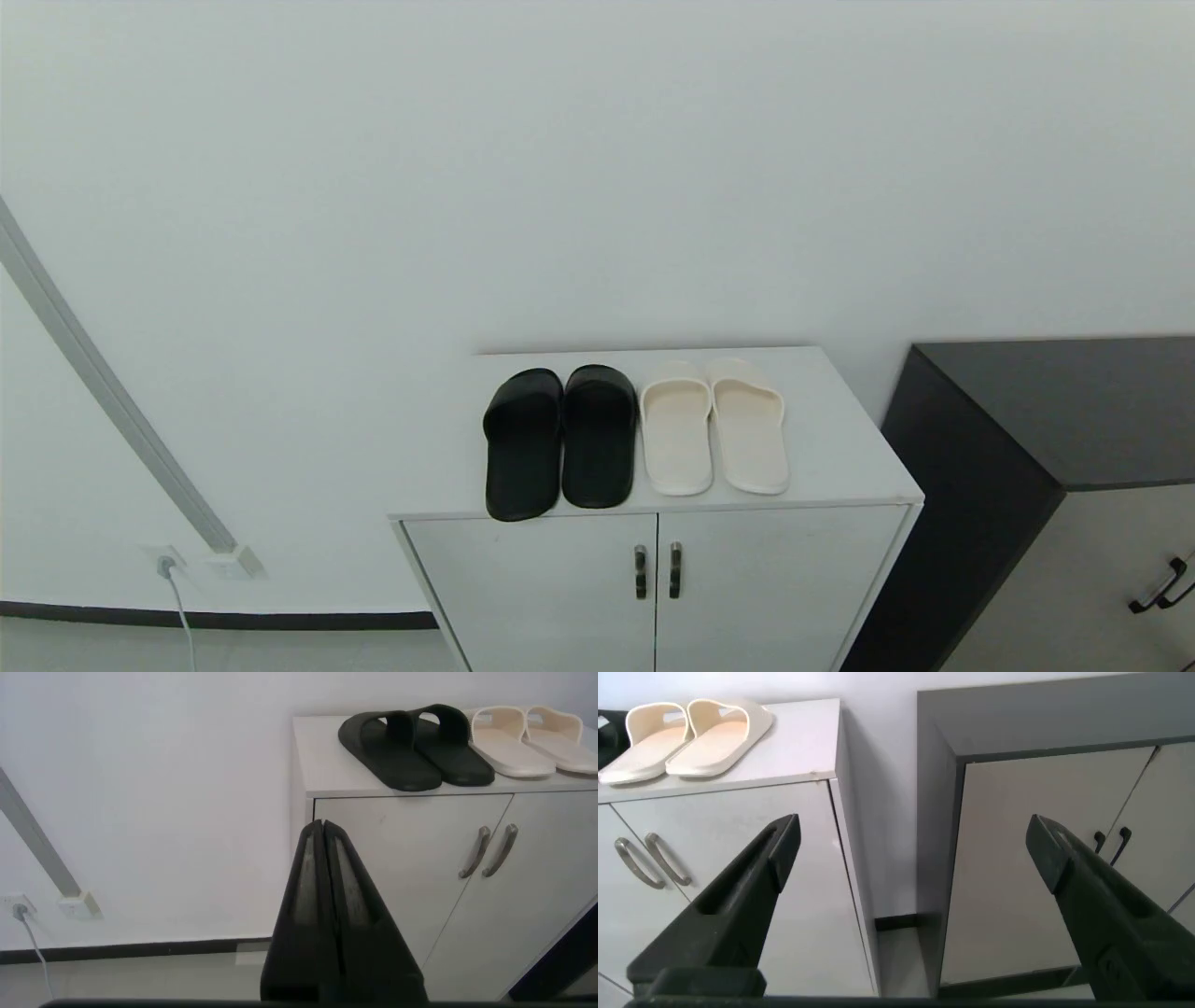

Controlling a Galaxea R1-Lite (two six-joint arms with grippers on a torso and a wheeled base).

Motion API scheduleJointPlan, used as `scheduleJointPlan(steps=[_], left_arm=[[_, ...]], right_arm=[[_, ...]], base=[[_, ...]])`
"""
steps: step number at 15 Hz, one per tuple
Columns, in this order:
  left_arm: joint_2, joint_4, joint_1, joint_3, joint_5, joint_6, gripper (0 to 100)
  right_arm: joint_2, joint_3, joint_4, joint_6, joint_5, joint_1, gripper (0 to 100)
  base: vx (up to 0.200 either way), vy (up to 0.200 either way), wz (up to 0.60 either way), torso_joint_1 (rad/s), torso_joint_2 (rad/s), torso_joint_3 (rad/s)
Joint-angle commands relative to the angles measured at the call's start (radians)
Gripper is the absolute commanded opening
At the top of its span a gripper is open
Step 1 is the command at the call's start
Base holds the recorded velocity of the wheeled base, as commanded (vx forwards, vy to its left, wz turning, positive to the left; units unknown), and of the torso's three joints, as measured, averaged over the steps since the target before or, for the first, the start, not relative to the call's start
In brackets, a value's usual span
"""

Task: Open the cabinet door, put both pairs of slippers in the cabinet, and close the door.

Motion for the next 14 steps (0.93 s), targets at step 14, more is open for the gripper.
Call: scheduleJointPlan(steps=[14], left_arm=[[0.001, 0.000, 0.000, 0.000, 0.000, 0.003, 0]], right_arm=[[0.572, -0.202, -0.065, 0.044, 0.169, 0.096, 100]], base=[[0.000, 0.000, 0.00, 0.000, 0.00, 0.000]])
